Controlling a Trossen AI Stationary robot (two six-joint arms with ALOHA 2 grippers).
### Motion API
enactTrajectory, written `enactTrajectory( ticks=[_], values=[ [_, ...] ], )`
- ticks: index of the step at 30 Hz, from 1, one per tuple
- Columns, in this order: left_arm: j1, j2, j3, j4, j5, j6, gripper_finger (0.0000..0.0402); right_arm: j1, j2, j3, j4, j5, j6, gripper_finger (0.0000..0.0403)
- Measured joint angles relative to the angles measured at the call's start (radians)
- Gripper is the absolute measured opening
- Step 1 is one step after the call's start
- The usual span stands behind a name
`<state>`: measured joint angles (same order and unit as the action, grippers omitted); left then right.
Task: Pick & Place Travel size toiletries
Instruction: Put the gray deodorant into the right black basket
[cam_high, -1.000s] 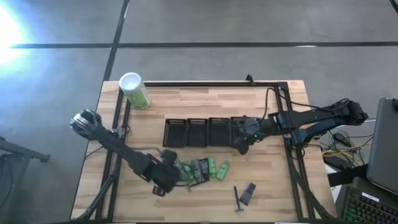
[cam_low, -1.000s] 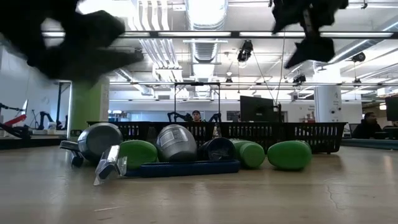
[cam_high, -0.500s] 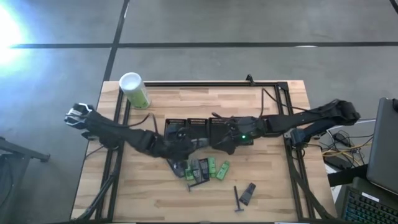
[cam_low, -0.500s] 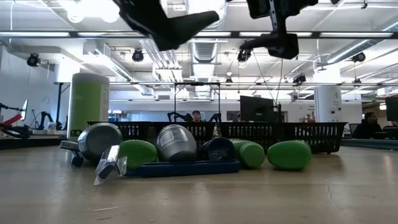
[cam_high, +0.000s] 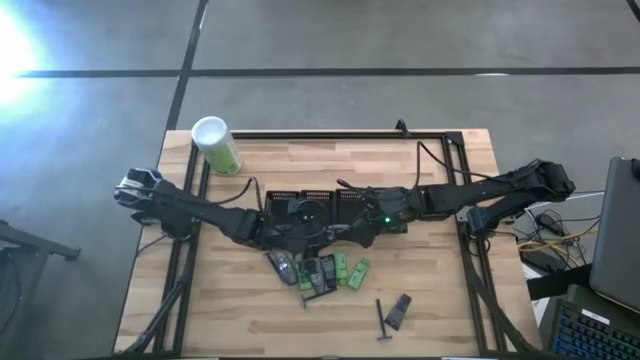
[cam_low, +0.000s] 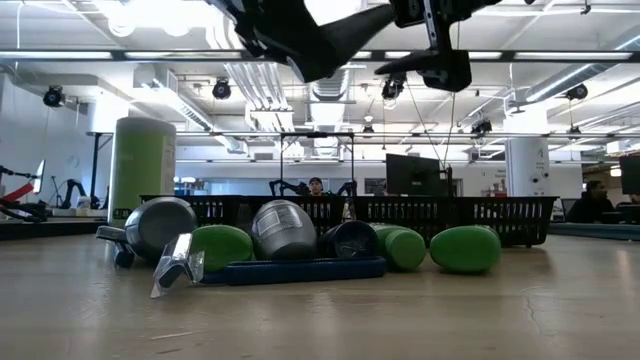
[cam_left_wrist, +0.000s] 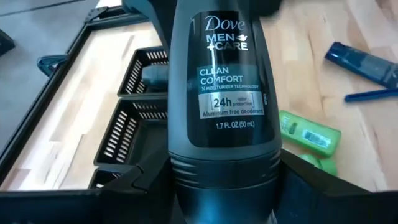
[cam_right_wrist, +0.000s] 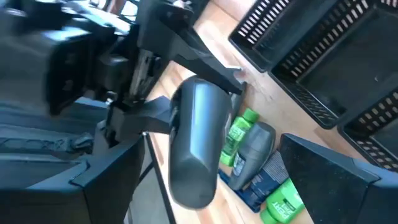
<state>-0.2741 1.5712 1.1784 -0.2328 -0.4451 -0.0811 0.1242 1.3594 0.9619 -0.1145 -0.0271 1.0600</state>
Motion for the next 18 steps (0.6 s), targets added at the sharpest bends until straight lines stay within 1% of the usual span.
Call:
enactTrajectory(
  ticks=[6, 9, 13, 18],
  values=[
    [0.007, 0.012, 0.018, 0.003, -0.001, 0.005, 0.0203, 0.0, 0.015, 0.0, 0.001, 0.025, 0.018, 0.0367],
    [0.006, 0.02, 0.02, 0.003, 0.005, 0.005, 0.0203, -0.001, 0.016, 0.0, 0.035, 0.028, 0.014, 0.0356],
    [0.007, 0.024, 0.02, -0.001, 0.008, 0.004, 0.0203, 0.0, 0.019, 0.0, 0.047, 0.028, 0.02, 0.0323],
    [0.007, 0.024, 0.02, -0.001, 0.005, 0.004, 0.0203, 0.0, 0.04, 0.0, 0.044, 0.01, 0.048, 0.0267]
  ],
)
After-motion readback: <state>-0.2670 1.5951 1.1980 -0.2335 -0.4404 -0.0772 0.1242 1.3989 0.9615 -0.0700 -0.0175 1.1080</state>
